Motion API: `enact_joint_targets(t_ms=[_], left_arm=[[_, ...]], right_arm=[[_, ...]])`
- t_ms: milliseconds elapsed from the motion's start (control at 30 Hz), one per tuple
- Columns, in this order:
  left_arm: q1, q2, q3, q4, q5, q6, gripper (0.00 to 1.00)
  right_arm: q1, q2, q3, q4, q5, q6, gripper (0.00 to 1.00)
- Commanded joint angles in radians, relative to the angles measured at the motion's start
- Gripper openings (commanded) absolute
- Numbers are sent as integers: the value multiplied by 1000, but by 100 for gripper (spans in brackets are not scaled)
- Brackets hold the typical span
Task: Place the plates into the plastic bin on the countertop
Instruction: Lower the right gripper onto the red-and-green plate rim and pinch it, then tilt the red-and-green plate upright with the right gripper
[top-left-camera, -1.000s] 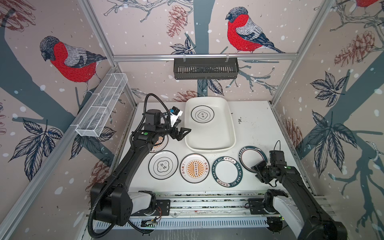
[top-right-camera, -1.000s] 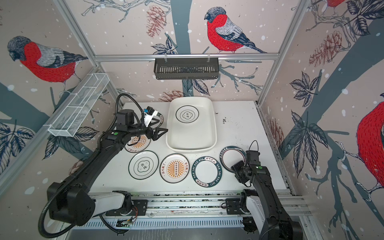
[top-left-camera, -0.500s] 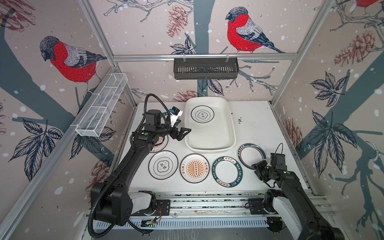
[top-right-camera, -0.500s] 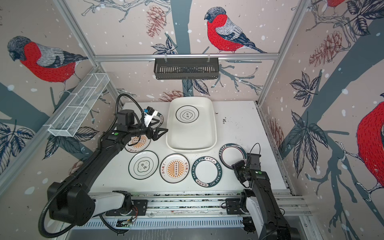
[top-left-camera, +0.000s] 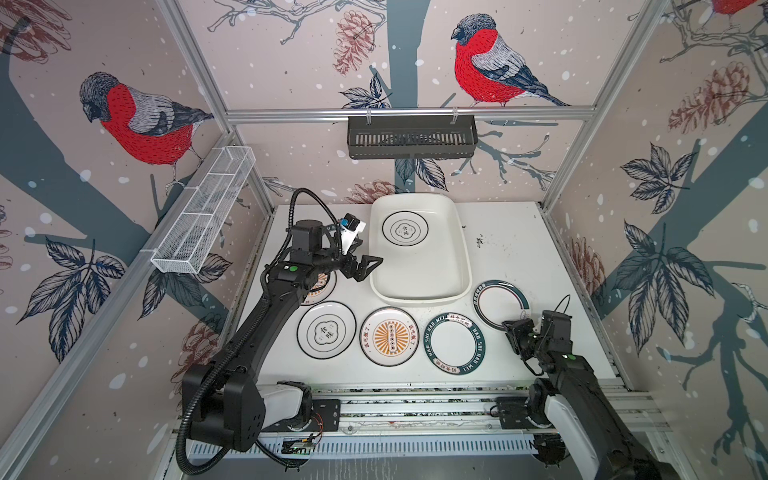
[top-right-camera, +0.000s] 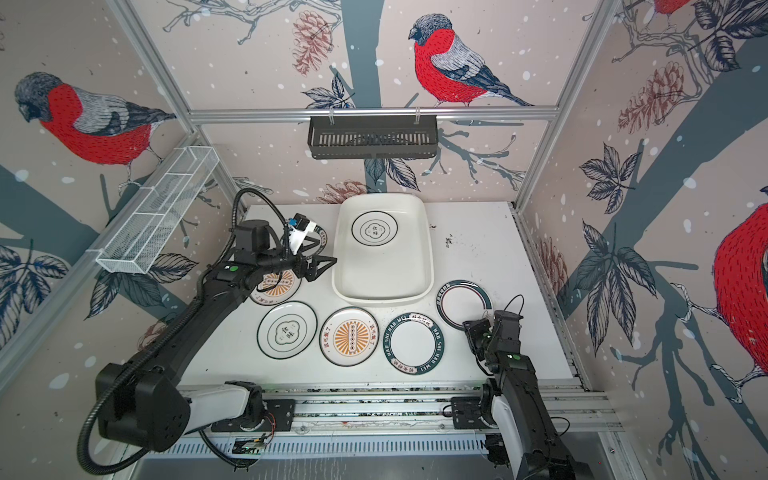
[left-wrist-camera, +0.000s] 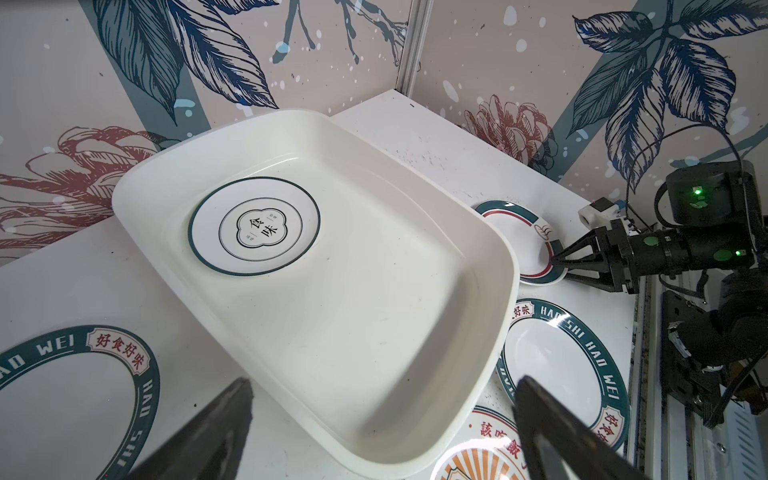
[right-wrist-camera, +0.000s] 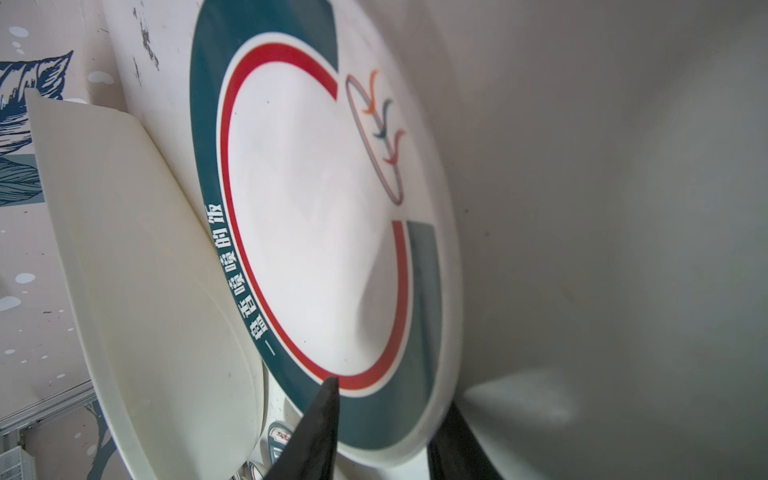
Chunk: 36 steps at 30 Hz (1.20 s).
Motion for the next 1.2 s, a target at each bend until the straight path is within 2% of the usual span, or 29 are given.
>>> enact_joint_targets(t_ms=[0, 333, 1167], left_arm=[[-2, -2, -6, 46, -2, 2, 97], [-2, -6, -18, 65, -7, 3, 97], [-2, -19, -24, 89, -4, -15, 97]], right_arm=[[-2, -4, -34, -75, 48, 31, 35], [-4, -49, -94, -20, 56, 77, 28], [-11, -27, -137, 92, 42, 98, 10]])
